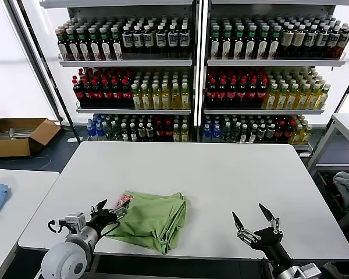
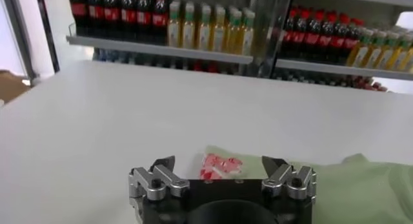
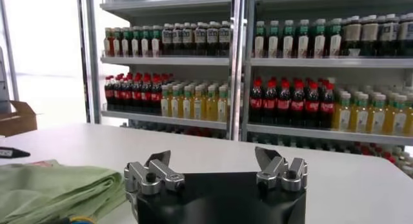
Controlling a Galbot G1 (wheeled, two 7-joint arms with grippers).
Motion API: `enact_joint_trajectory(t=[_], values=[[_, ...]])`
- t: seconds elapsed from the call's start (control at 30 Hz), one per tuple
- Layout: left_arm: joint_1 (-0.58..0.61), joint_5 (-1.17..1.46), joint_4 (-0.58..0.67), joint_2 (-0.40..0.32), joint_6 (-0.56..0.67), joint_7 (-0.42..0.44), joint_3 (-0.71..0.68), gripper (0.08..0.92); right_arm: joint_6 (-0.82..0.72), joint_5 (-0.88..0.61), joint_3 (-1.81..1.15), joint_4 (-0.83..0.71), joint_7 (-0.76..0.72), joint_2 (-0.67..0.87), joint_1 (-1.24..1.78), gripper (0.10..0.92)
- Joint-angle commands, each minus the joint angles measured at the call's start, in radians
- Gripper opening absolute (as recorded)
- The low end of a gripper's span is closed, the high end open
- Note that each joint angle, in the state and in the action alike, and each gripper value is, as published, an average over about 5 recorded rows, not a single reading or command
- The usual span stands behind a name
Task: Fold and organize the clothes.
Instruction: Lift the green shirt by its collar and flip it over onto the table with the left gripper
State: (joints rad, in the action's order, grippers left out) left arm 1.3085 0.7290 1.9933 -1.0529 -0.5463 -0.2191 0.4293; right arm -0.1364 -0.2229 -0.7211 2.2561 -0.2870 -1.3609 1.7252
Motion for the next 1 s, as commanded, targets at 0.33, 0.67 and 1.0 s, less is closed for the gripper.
enact_joint_trajectory(t=[0.33,0.67,1.0], values=[[-0.010,0.071,-0.070,-0.018,-0.030,0.026,0.001,0.823,0.006,-0.003,-0.003,-0.004,-0.001,-0.006,0.000,0.823],[-0.018,0.068,-0.080,-0.054,-0.024,0.051,-0.060,0.806,0.004,-0.001,-0.008,0.005,-0.003,-0.007,0.005,0.823],[-0.006,0.011,-0.131,-0.087,0.079,0.060,-0.068,0.545,-0.004,0.007,0.006,0.017,0.000,-0.010,-0.005,0.823]])
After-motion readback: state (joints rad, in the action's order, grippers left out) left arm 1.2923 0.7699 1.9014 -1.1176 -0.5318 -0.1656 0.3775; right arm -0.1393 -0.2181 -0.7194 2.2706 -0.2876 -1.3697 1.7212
